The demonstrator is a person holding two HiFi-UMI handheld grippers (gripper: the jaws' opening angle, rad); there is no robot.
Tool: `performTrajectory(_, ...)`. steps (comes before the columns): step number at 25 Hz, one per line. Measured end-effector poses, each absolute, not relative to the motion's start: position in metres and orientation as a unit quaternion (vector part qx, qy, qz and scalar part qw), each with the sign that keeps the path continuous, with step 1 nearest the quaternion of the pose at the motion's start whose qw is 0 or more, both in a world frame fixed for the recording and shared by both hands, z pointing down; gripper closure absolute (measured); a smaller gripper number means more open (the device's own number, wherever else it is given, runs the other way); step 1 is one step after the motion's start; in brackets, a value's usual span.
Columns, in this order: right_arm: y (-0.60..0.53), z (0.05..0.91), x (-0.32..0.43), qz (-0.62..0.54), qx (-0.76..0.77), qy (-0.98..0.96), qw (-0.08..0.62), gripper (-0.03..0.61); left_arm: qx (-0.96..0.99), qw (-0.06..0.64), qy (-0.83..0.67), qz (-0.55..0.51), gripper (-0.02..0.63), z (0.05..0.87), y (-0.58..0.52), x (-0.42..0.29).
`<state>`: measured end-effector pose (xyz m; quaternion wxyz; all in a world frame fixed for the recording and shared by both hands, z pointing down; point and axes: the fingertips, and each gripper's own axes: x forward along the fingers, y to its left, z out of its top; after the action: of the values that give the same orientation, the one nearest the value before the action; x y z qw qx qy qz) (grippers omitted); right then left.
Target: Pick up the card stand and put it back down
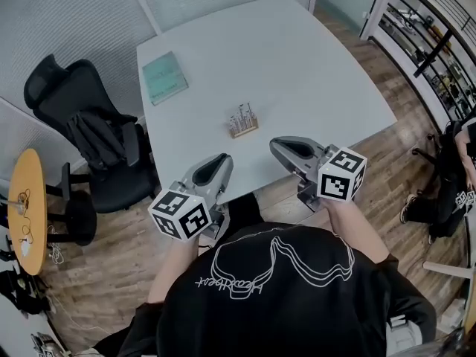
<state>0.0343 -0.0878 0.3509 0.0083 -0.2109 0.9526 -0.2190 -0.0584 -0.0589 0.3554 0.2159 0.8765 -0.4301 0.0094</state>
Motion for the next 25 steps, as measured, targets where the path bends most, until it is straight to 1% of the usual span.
performTrajectory(3, -0.106, 0.367, 0.029, -0.235, -0.215, 0.948, -0.007, 0.569, 0.871, 0.227, -0.436, 0.008, 0.583, 0.366, -0.081, -0.068)
performTrajectory(6, -0.124, 0.386, 0.027, -0.250, -0.224, 0.942, -0.021, 0.569, 0.870, 0.240, -0.431, 0.017, 0.548, 0.381, -0.102, -0.072)
performTrajectory(11, -0.146, 0.410, 0.026, -0.258, -0.236, 0.936, -0.047, 0.568, 0.863, 0.250, -0.438, 0.043, 0.540, 0.407, -0.129, -0.078)
performTrajectory(17, -0.180, 0.438, 0.022, -0.261, -0.250, 0.929, -0.077, 0.518, 0.847, 0.280, -0.446, 0.068, 0.502, 0.448, -0.167, -0.087)
performTrajectory(21, -0.194, 0.461, 0.018, -0.262, -0.257, 0.924, -0.109, 0.505, 0.839, 0.305, -0.442, 0.084, 0.491, 0.476, -0.178, -0.089)
performTrajectory(25, -0.211, 0.478, 0.014, -0.268, -0.258, 0.922, -0.113, 0.500, 0.838, 0.316, -0.435, 0.097, 0.491, 0.498, -0.190, -0.088)
